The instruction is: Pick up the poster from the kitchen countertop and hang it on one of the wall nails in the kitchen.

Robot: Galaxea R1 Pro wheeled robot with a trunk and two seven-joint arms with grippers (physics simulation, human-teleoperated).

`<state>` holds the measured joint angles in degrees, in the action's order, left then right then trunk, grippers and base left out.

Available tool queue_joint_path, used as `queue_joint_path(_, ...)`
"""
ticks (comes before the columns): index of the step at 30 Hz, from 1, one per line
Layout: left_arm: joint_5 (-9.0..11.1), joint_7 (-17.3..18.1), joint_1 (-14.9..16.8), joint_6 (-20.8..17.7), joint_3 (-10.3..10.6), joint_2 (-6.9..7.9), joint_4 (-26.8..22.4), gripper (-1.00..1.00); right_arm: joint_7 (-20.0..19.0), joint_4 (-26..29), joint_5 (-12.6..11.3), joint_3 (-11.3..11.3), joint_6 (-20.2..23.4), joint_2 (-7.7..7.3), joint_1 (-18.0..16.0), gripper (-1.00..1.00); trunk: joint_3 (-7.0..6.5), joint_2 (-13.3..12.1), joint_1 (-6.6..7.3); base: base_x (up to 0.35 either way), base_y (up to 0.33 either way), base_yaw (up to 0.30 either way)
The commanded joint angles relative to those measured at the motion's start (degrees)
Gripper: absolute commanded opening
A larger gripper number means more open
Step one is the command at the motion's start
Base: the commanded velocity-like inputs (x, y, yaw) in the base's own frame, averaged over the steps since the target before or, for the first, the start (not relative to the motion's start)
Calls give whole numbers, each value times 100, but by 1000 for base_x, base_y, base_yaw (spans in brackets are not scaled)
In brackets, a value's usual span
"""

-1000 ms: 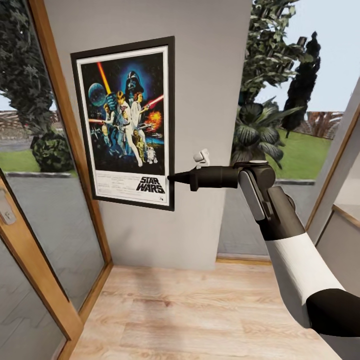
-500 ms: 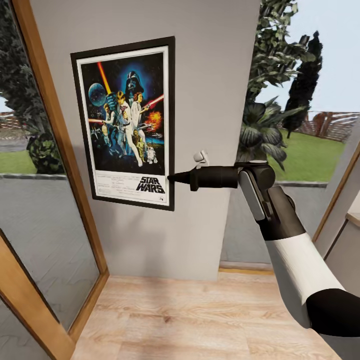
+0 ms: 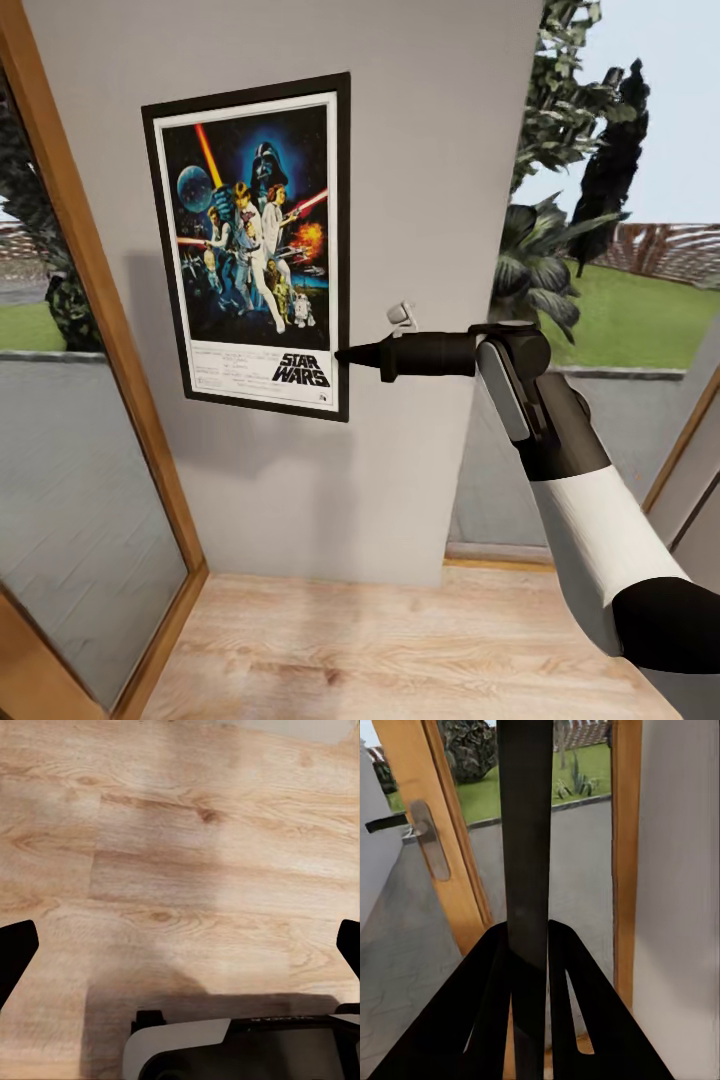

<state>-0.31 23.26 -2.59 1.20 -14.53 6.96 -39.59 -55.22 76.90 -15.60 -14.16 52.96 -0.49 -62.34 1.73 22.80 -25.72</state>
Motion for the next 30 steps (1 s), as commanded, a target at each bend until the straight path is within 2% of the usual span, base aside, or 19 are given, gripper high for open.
queue_joint_path(1,-4,30,3,10,-15,-2,-4,100,-7,1,-27,-2,30,-4,-7,-100,12,12,-7,262,0,0)
queue_joint_path(7,-4,32,3,11,-15,-2,-4,100,-7,8,-30,8,30,-14,-7,-100,12,12,-7,118,0,0)
queue_joint_path(14,-4,33,4,12,-15,-2,-4,100,-8,9,-37,21,30,-72,-7,-100,12,12,-7,10,0,0)
queue_joint_path(30,-4,31,0,12,-15,-2,-4,100,-11,5,-39,36,32,-83,-7,-100,12,12,-7,0,0,0)
